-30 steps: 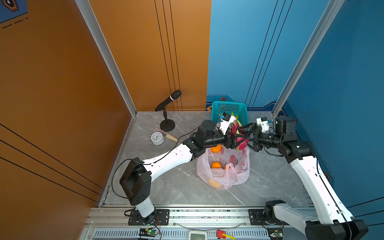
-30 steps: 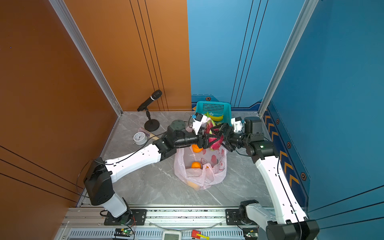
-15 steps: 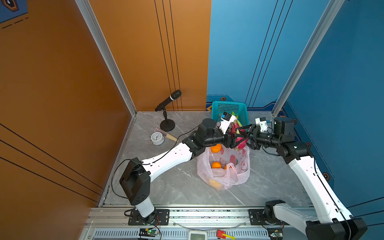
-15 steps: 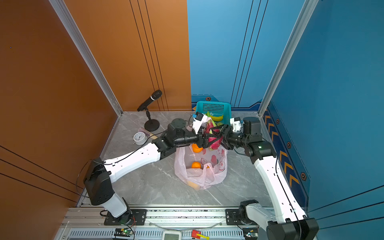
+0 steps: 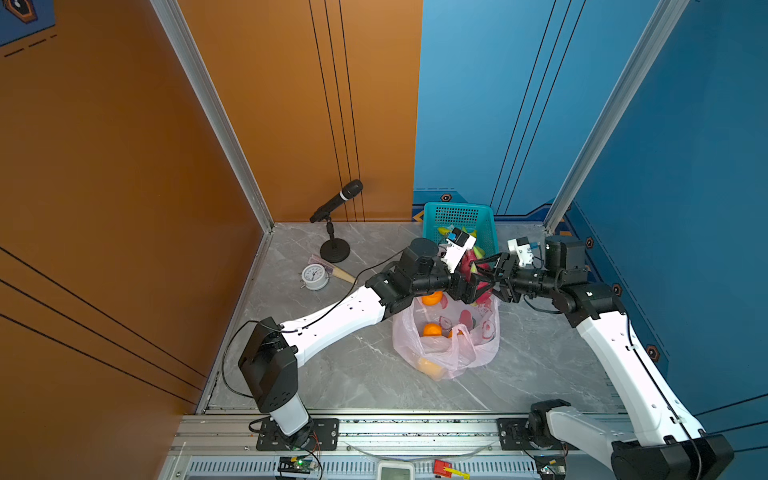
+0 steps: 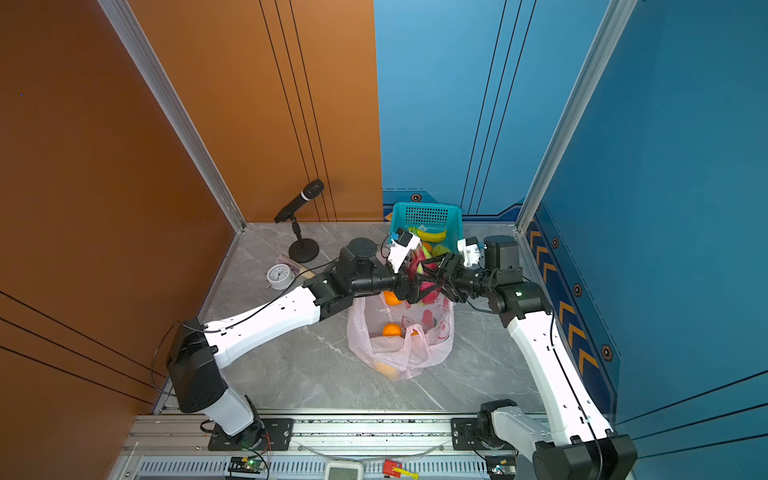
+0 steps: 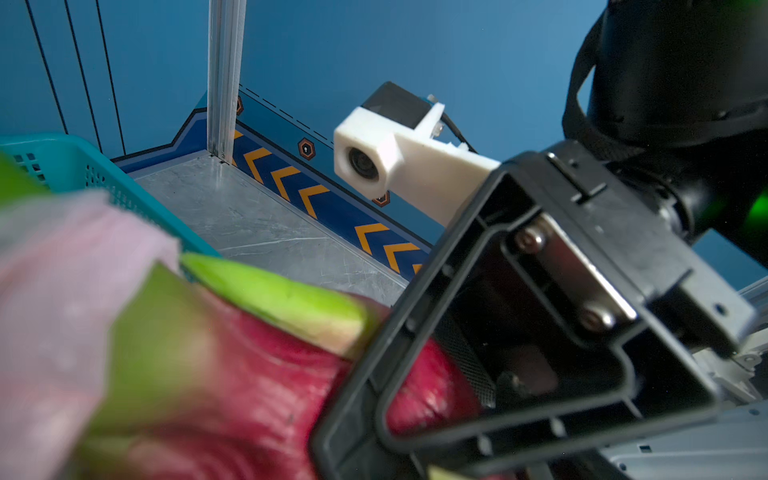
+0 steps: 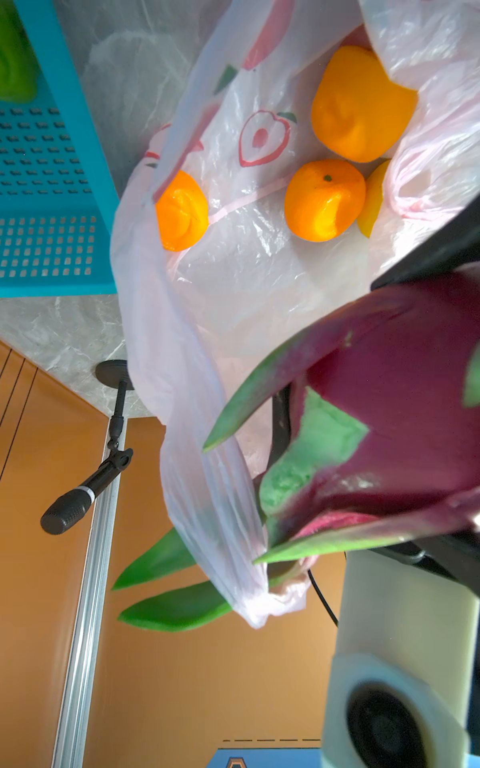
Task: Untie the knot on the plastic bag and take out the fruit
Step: 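Close the right gripper on the dragon fruit held by the left gripper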
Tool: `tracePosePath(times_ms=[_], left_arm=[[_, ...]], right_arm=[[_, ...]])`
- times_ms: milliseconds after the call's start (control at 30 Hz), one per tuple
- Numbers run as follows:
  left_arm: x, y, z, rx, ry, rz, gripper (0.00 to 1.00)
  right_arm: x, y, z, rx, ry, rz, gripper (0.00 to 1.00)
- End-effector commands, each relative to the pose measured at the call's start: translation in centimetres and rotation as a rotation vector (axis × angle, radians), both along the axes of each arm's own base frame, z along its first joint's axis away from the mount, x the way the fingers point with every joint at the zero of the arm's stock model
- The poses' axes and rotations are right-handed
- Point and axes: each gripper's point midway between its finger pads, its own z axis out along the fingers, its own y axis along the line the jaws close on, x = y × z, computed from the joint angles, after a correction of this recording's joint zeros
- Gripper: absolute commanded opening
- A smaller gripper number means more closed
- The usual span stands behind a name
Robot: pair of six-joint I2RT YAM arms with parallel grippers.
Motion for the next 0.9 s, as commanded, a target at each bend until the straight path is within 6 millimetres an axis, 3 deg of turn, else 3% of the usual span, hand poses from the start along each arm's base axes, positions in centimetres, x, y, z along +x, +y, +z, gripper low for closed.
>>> tracePosePath(times_ms=[0,267,500,867], left_arm=[[-2.1,0.3,3.5,-0.054,-0.109,-0.03,0.98],[-1.9,2.4,3.6,-0.047,-0.105,0.024,0.98],[-1.5,4.4,2.3,0.023,-0.074,0.087,0.98],[1.7,7.1,2.3,0.051,-0.025,0.275,0.98]], right_arm=[[-0.8,-0.6,-1.2,-0.035,0.064,-0.012,0.39],[-1.4,-1.7,-3.2,-0.095,0.101,-0.016,0.37],[-2.3,-2.2,-4.6,-0.154,0.122,0.005,0.35],[-6.2,-2.9,-7.5,-0.272,0.178,0.078,0.35]])
